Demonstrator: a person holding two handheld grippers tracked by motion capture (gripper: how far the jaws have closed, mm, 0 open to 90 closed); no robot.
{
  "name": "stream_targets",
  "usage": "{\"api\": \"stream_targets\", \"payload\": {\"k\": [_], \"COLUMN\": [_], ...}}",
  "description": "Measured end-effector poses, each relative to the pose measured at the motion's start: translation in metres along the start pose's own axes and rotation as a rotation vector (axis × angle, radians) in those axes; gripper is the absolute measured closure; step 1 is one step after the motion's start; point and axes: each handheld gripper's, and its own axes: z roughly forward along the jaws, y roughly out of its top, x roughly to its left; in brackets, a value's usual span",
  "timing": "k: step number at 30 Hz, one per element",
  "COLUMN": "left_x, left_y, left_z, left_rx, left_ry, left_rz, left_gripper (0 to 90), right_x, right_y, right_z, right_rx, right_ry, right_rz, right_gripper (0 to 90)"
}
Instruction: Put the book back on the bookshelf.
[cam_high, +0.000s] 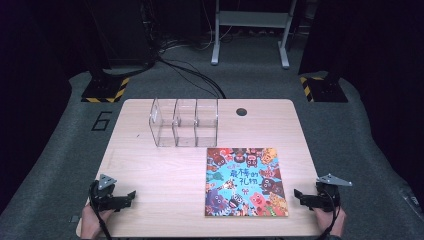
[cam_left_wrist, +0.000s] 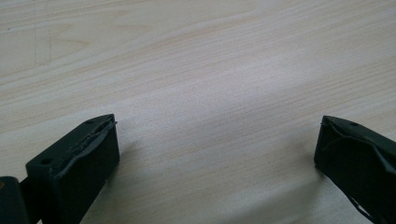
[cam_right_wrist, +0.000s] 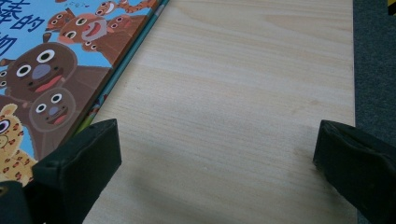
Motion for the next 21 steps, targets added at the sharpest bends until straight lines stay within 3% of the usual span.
{"api": "stream_targets", "payload": {"k": [4,10,11,12,16,21], "left_x": [0.0,0.0,-0.001,-0.001,-0.001,-0.001], "left_y": [0.0,0.001,0.0,0.0,0.0,0.001], "left_z": [0.0,-0.001,0.0,0.0,0.0,0.0], "left_rx": [0.001,0.017,0.003,0.005,0.005,0.002], "left_ry": [0.0,-0.004,0.005,0.005,0.006,0.007], "left_rz": [0.0,0.001,-0.002,-0.002,-0.002,-0.003], "left_gripper": [0.0,0.1,0.1,0.1,0.1,0.1], "right_x": [0.001,0.0,0.0,-0.001,0.0,0.004], "right_y": [0.0,0.002,0.003,0.003,0.007,0.019], "right_z": [0.0,0.001,0.0,0.001,0.0,-0.002], "right_rx": [-0.002,0.002,0.023,0.01,0.038,0.014], "right_ry": [0.005,0.004,0.003,0.006,0.004,0.019], "right_rz": [0.022,0.015,0.017,-0.001,0.015,0.011], "right_gripper": [0.2,0.0,0.0,0.0,0.0,0.0]}}
